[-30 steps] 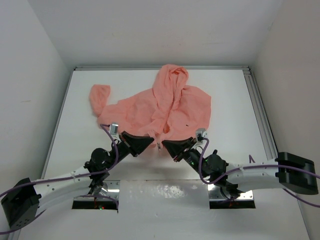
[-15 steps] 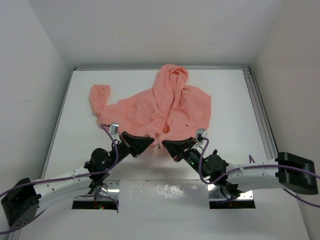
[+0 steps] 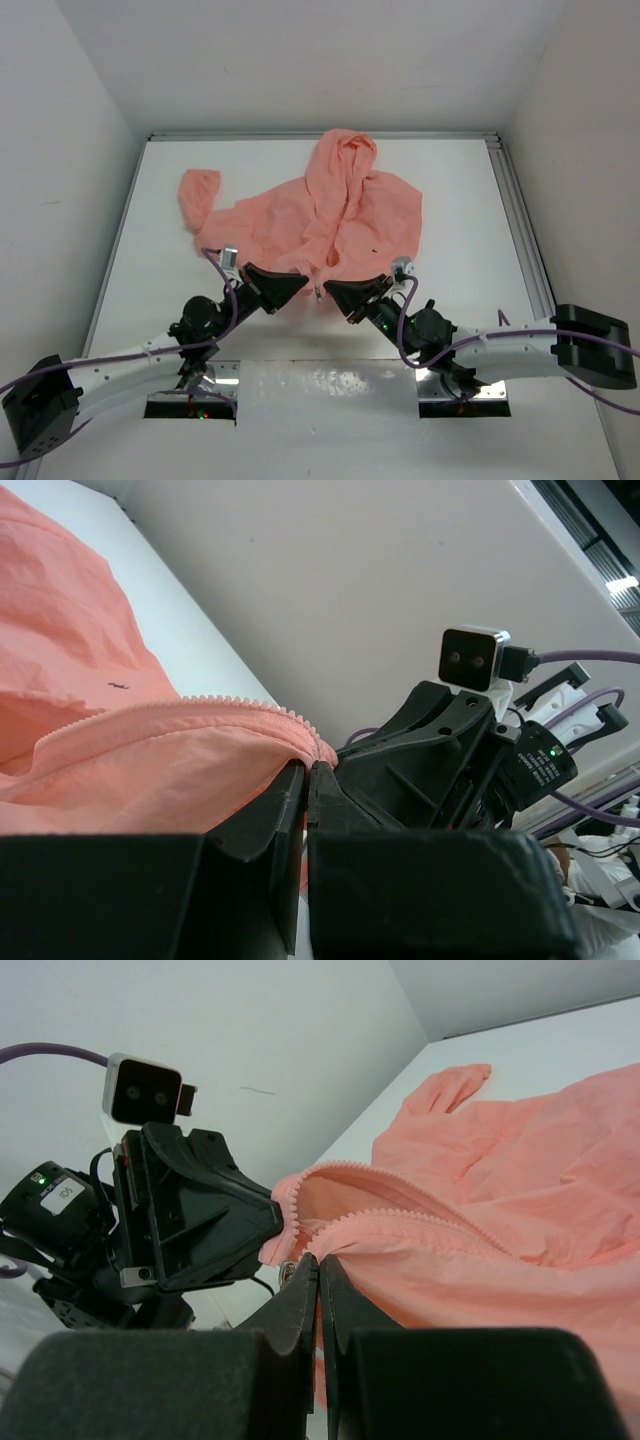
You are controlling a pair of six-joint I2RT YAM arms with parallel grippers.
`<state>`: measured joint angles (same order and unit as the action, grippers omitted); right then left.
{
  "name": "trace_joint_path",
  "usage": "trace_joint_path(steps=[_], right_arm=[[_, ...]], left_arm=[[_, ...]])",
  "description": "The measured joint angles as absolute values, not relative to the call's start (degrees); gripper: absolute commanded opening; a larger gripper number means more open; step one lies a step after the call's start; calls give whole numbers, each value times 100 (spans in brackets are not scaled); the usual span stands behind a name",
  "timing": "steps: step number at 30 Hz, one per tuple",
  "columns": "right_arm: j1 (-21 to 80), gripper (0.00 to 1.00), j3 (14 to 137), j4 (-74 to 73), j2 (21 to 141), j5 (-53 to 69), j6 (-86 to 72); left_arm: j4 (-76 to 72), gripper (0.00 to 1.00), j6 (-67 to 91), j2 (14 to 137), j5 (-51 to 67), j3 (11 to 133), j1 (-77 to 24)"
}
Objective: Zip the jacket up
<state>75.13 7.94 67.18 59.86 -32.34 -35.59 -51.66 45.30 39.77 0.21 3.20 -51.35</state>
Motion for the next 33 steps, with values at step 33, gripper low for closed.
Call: trace_joint_path(steps=[33], right_arm=[[7513, 0, 797, 6536, 5881, -3131, -3555]], left_arm=[[-5153, 0, 4530, 4108, -58, 320, -5140]])
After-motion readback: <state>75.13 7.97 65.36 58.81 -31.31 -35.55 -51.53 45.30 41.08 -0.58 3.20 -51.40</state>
